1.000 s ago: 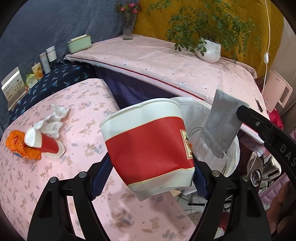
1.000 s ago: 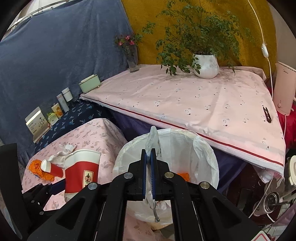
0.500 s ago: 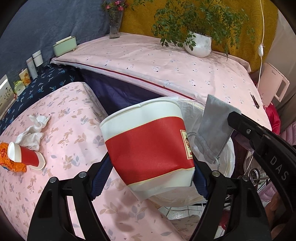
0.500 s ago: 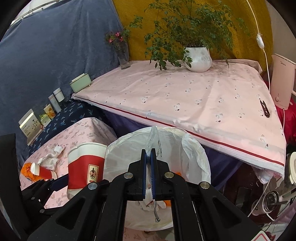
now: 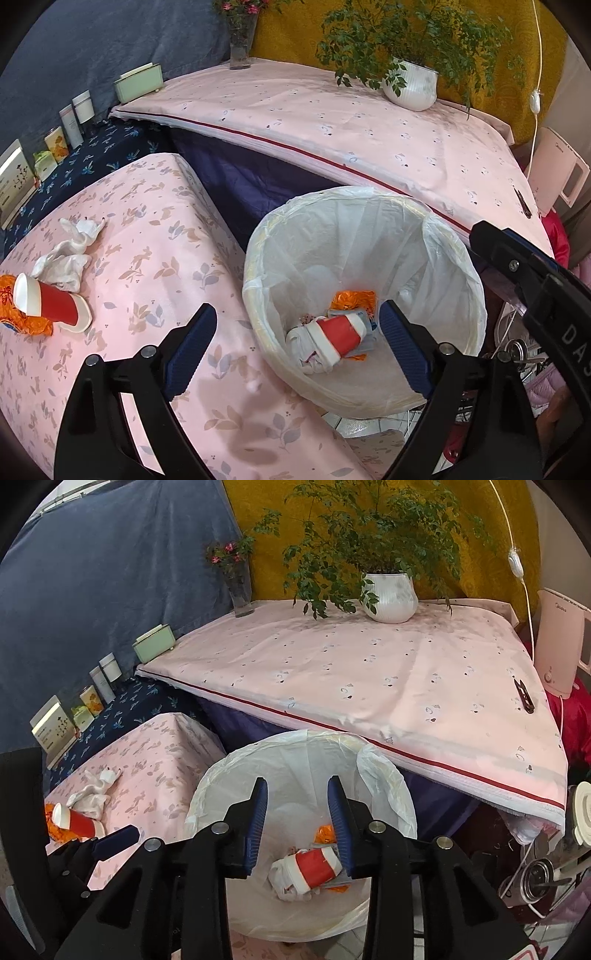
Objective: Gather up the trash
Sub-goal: 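Move both open tools back toward the remaining trash on the bed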
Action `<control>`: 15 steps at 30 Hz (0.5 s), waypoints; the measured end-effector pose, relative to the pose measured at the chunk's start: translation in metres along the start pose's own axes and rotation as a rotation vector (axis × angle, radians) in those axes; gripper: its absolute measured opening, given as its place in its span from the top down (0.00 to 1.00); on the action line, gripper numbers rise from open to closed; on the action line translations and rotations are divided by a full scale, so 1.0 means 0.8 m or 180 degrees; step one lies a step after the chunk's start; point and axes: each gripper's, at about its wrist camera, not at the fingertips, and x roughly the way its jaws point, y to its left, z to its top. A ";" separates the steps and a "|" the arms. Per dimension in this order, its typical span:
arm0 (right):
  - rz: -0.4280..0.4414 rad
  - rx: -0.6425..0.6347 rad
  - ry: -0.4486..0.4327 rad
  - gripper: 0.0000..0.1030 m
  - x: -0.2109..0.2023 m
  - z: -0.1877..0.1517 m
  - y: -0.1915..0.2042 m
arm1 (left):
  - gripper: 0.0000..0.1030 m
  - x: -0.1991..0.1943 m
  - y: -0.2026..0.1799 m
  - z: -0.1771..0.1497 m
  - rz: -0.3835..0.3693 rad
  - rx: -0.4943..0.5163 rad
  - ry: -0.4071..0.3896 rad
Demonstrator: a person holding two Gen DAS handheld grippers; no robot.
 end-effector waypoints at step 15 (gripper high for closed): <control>0.0114 -0.0158 -0.0021 0.61 -0.019 -0.010 0.045 | 0.17 -0.034 0.047 -0.007 0.0140 -0.0195 -0.0136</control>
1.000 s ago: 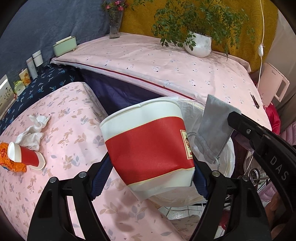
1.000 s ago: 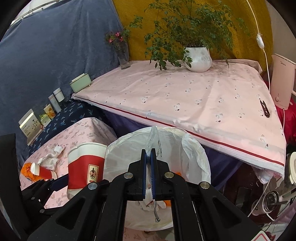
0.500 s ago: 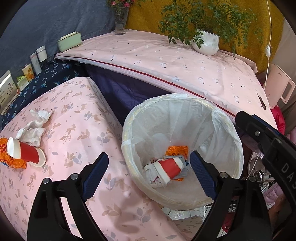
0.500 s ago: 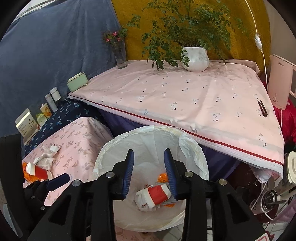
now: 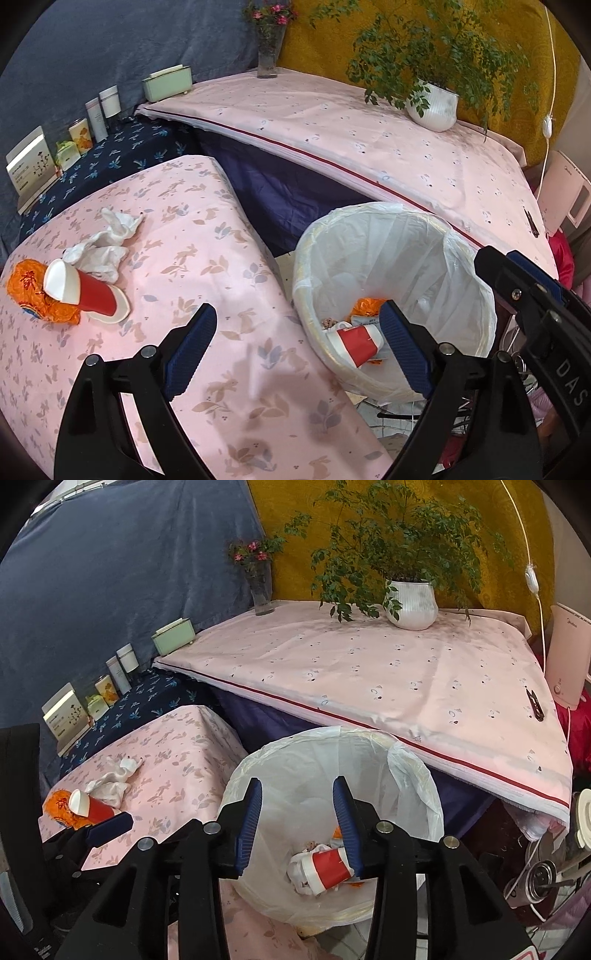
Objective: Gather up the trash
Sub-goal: 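Move both open tools back toward the remaining trash on the bed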
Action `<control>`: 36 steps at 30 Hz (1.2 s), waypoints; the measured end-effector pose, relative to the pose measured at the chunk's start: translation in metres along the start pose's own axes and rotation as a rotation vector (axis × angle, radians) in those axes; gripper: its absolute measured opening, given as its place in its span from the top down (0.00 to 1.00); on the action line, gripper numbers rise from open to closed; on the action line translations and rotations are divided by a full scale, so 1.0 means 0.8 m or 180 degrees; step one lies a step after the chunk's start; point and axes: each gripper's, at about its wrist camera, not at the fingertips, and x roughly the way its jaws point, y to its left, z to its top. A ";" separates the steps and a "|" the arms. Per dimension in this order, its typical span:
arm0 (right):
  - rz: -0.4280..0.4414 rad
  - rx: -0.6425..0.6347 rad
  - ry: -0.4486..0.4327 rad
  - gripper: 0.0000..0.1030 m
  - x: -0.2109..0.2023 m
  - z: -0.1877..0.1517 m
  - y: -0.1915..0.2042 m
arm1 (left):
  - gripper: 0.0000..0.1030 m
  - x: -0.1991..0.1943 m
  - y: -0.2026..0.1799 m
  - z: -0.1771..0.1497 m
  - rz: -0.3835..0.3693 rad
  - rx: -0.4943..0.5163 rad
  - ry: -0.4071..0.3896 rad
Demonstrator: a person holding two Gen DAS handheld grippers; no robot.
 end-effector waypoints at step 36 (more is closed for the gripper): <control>0.0595 -0.0694 0.0301 0.51 0.016 -0.073 0.233 | 0.17 -0.059 0.268 -0.069 0.0784 -0.0926 0.0016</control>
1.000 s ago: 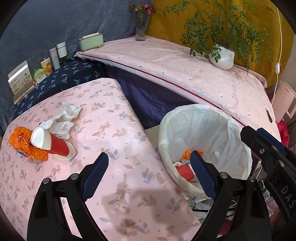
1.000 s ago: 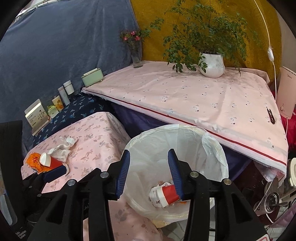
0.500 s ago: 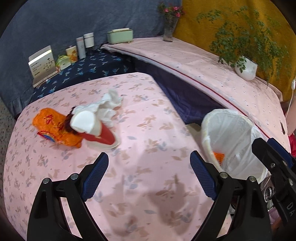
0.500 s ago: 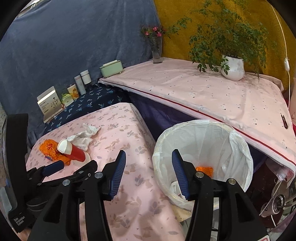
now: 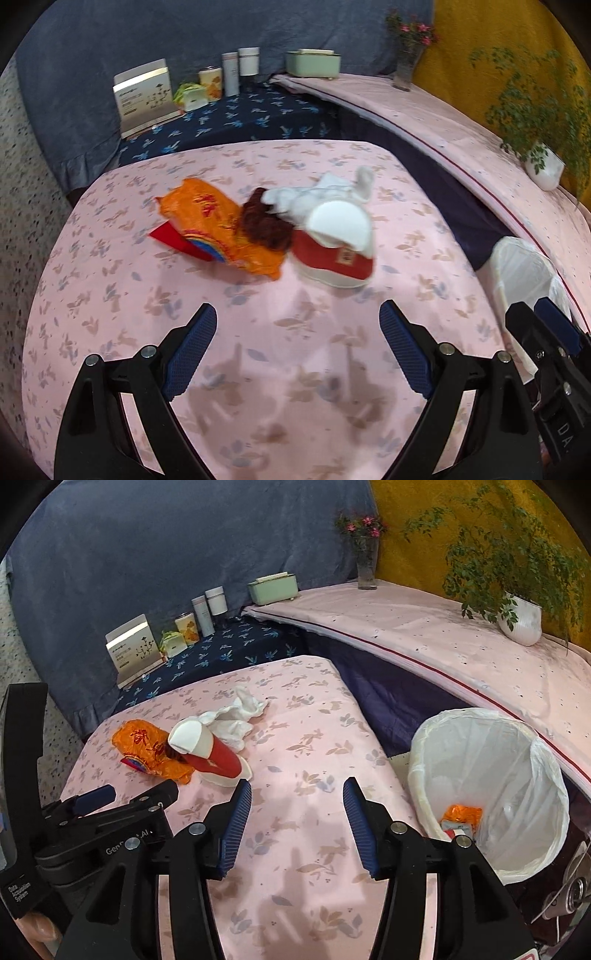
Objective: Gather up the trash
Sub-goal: 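Move both open tools back toward the remaining trash on the bed, then grasp the orange plastic bag with the left tool while the right tool grasps the second red-and-white cup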
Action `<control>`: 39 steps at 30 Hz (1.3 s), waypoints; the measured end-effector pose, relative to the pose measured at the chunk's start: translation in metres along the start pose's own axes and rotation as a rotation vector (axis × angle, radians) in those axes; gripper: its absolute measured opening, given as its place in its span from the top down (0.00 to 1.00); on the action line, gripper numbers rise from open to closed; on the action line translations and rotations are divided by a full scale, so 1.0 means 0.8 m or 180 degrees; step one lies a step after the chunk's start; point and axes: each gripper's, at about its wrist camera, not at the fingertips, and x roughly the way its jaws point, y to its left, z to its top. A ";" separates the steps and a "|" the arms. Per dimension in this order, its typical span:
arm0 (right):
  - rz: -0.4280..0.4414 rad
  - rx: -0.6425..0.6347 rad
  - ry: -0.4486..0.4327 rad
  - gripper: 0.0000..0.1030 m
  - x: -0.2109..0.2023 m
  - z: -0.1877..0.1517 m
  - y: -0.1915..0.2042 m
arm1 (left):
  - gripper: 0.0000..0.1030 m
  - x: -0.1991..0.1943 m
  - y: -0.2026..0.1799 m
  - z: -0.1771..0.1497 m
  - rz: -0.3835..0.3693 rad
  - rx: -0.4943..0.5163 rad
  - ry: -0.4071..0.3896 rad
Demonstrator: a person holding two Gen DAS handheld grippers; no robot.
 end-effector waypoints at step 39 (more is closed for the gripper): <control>0.0203 -0.0558 0.0326 0.59 0.148 0.028 0.121 | 0.70 0.101 0.091 0.068 -0.0154 -0.0488 0.0345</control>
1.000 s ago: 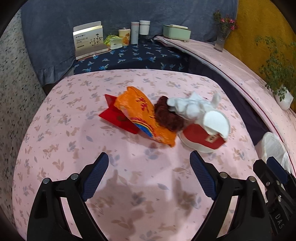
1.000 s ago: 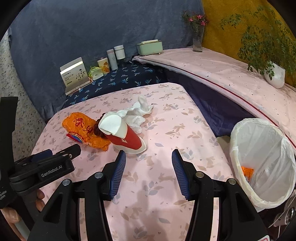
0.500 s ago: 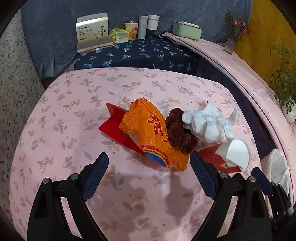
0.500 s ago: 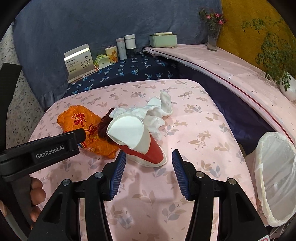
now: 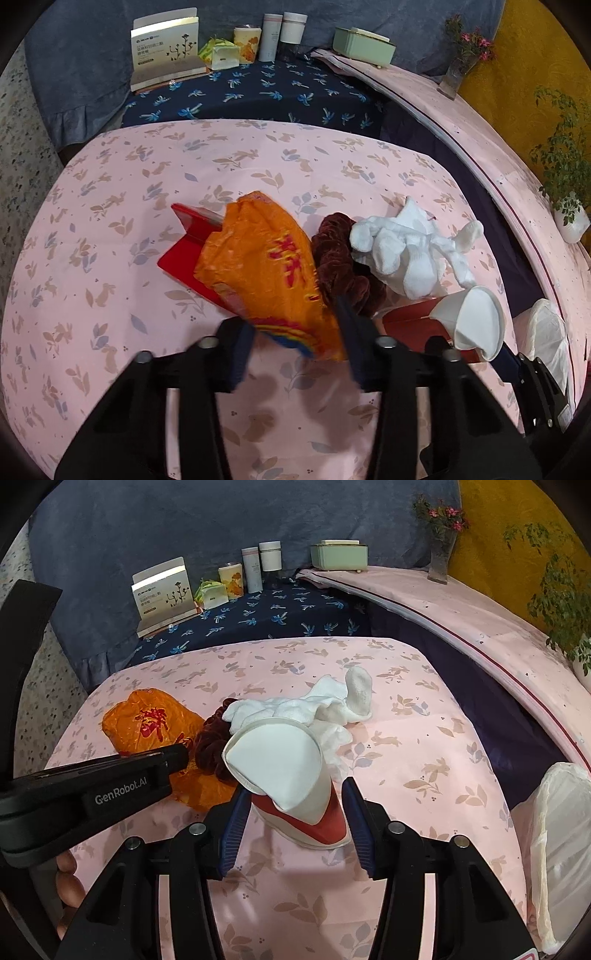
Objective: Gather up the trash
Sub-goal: 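Grasp the orange plastic bag with the left tool while the right tool grasps the second red-and-white cup, then carry the bag and cup over the wastebasket and open both tools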
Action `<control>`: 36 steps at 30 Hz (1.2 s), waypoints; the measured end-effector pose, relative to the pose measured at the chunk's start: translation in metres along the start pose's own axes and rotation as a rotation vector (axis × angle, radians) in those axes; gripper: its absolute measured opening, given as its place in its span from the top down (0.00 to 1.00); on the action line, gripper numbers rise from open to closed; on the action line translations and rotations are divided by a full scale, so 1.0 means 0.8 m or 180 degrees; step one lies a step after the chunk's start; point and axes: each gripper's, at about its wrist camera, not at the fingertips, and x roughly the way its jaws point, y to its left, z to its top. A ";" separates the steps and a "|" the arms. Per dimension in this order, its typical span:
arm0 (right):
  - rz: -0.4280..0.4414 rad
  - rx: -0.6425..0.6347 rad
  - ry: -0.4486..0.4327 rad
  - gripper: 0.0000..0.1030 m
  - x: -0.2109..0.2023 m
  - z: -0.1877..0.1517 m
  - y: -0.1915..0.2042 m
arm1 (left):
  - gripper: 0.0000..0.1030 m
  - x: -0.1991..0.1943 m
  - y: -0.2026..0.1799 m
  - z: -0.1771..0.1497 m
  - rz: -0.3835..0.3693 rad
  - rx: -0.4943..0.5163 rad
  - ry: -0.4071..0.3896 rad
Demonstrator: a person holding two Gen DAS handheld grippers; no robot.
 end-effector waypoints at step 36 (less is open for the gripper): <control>-0.0296 0.0777 -0.0558 0.80 -0.172 -0.047 -0.173 | 0.95 -0.116 -0.191 -0.067 -0.0452 0.0773 -0.0279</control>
